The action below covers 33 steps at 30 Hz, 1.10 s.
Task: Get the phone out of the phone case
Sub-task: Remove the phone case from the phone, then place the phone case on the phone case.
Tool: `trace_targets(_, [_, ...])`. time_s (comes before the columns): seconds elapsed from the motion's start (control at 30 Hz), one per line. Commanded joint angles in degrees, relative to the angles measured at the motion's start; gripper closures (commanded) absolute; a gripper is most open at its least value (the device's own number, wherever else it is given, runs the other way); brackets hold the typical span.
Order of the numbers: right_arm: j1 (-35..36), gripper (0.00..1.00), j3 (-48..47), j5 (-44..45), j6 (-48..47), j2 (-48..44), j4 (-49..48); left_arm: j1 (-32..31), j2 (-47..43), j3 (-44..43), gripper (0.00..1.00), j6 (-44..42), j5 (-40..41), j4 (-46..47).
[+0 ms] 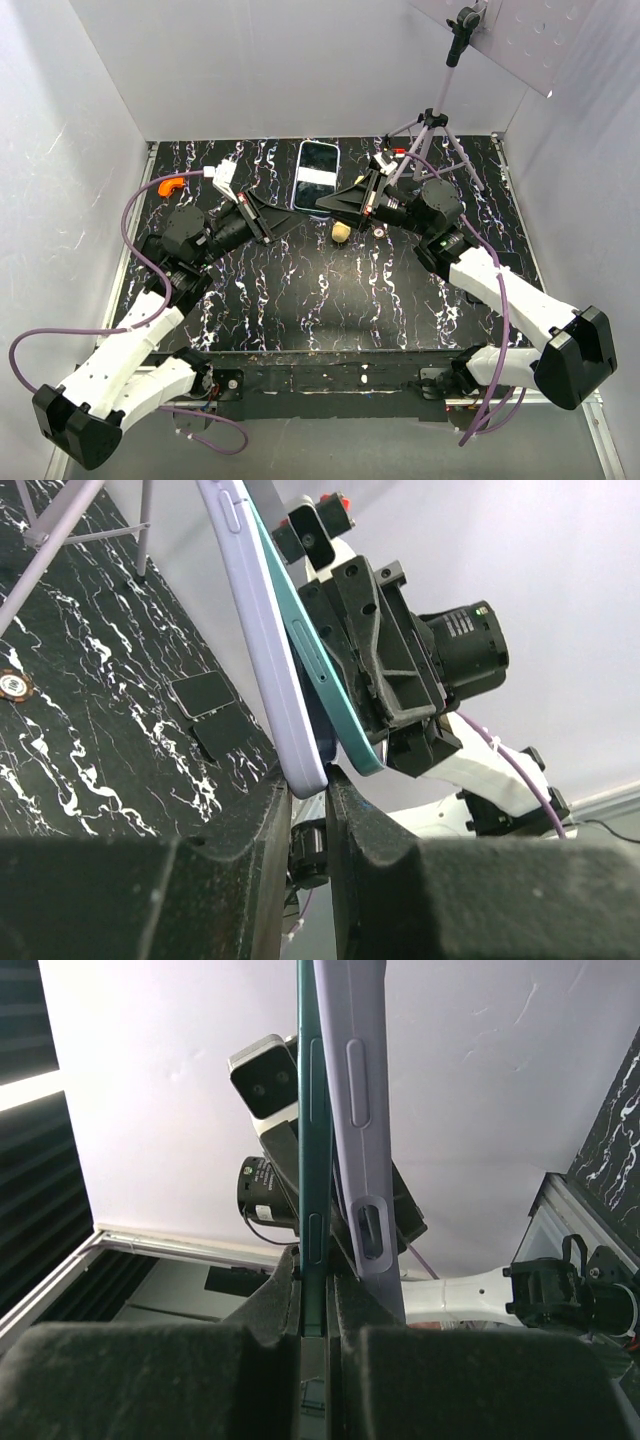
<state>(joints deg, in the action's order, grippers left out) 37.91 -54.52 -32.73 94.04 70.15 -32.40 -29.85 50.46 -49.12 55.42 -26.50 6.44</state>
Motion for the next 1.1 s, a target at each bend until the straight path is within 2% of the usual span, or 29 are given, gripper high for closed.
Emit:
trace_targets(0.0, [1.46,0.99,-2.34,-3.30,-0.44,-3.79,-4.87,0.40,1.05,0.16,0.85,2.58,7.60,1.11])
trace_targets(0.07, [1.55,0.99,-2.43,-3.13,-0.61,-4.14,-4.51,0.49,1.22,1.57,0.77,4.95,8.66,4.18])
trace_targets(0.23, [1.99,0.99,-2.34,-3.04,-0.88,-3.62,-4.51,0.49,4.73,1.32,0.71,9.09,8.40,10.78])
trace_targets(0.3, [2.17,0.99,-2.43,-3.04,-0.88,-3.62,-4.51,1.01,6.40,0.35,0.75,9.18,7.78,12.10])
trace_targets(0.4, [2.61,0.99,-2.61,-2.78,-2.27,-4.40,-3.11,2.07,7.90,-0.44,0.94,8.13,7.52,13.34])
trace_targets(0.43, [2.61,0.99,-2.69,-2.69,-3.76,-5.10,-1.10,2.68,8.08,-0.97,1.00,6.91,7.69,11.77])
trace_targets(0.53, [3.04,0.99,-4.88,-1.90,-11.74,-8.00,10.39,6.19,7.38,-3.95,1.00,3.40,13.55,-3.57])
trace_targets(0.57, [3.57,0.99,-5.94,-1.20,-15.08,-8.97,14.95,7.77,6.94,-4.83,1.00,2.68,16.80,-11.02])
trace_targets(0.6, [4.44,0.99,-7.25,0.20,-19.20,-10.20,20.22,9.26,6.67,-5.62,1.00,3.03,23.88,-17.19])
trace_targets(0.7, [6.56,0.99,-9.46,5.12,-27.31,-13.01,31.23,17.16,7.63,-4.24,1.00,3.73,34.30,-24.36])
trace_targets(0.73, [6.56,0.99,-8.94,6.00,-27.77,-13.98,32.13,20.84,8.77,-2.57,1.00,5.12,34.58,-24.02])
trace_targets(0.83, [6.21,0.99,-7.27,8.64,-29.87,-17.67,36.60,32.00,14.56,1.56,1.00,10.05,28.72,-16.83])
trace_targets(0.9, [6.04,0.99,-8.05,10.75,-31.98,-19.34,41.35,36.42,18.87,2.89,1.00,13.82,26.51,-11.56])
trace_targets(0.97, [6.04,0.99,-7.53,12.68,-33.04,-21.53,44.26,39.07,22.04,3.68,1.00,16.12,23.43,-5.15])
trace_targets(1.07, [5.86,0.99,-5.86,14.79,-33.31,-24.44,46.55,39.34,23.81,2.28,1.00,15.78,27.54,-4.68])
